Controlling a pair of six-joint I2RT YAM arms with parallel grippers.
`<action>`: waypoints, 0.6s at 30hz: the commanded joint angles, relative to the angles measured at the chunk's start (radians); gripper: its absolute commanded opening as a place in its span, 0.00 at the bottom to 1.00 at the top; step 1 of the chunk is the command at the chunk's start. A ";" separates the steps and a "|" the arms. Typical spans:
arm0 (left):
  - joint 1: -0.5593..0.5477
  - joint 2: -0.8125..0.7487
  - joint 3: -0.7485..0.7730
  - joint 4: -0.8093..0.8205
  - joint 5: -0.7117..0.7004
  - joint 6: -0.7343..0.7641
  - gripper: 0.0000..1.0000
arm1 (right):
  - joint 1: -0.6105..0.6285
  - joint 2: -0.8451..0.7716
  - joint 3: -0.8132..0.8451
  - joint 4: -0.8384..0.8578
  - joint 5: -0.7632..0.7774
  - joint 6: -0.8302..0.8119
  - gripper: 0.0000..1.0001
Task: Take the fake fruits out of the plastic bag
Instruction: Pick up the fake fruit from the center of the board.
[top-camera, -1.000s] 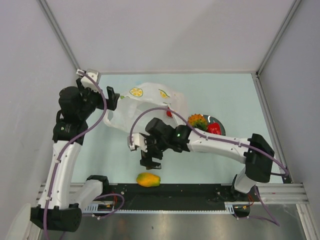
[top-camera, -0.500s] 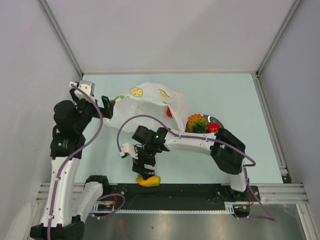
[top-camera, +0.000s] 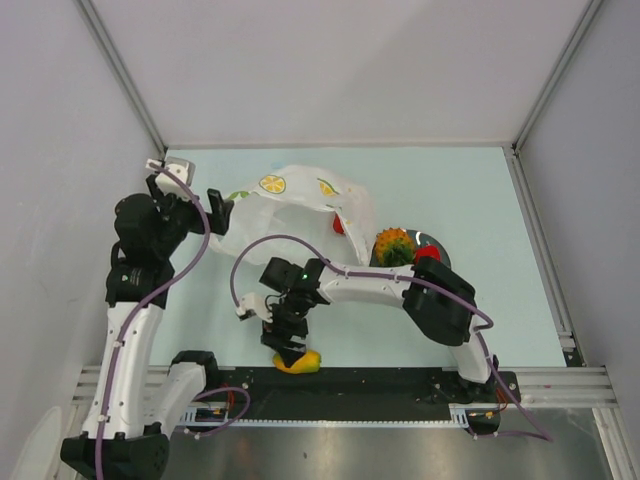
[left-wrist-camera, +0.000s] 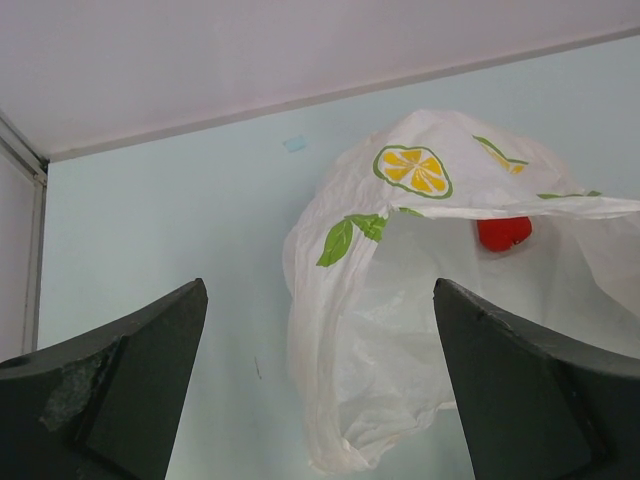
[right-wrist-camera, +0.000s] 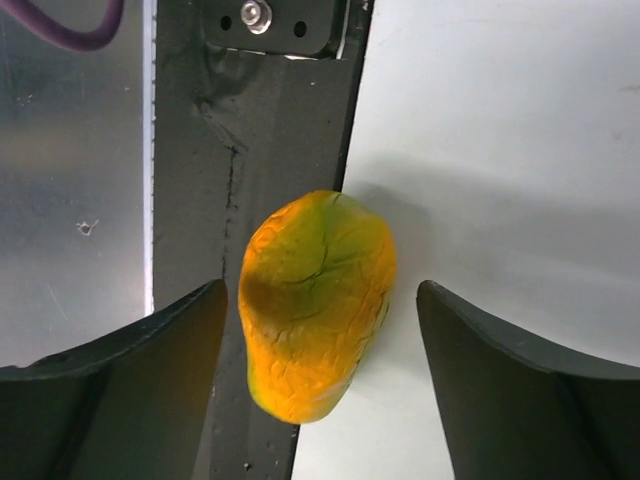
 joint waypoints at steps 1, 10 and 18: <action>0.008 0.039 -0.004 0.038 0.026 -0.008 1.00 | -0.010 0.027 0.018 0.043 -0.031 0.014 0.77; 0.009 0.168 0.104 0.013 0.050 0.001 1.00 | -0.067 0.015 0.124 -0.075 -0.045 -0.104 0.25; 0.008 0.291 0.265 -0.088 0.043 0.093 1.00 | -0.329 -0.117 0.458 -0.030 -0.359 0.181 0.21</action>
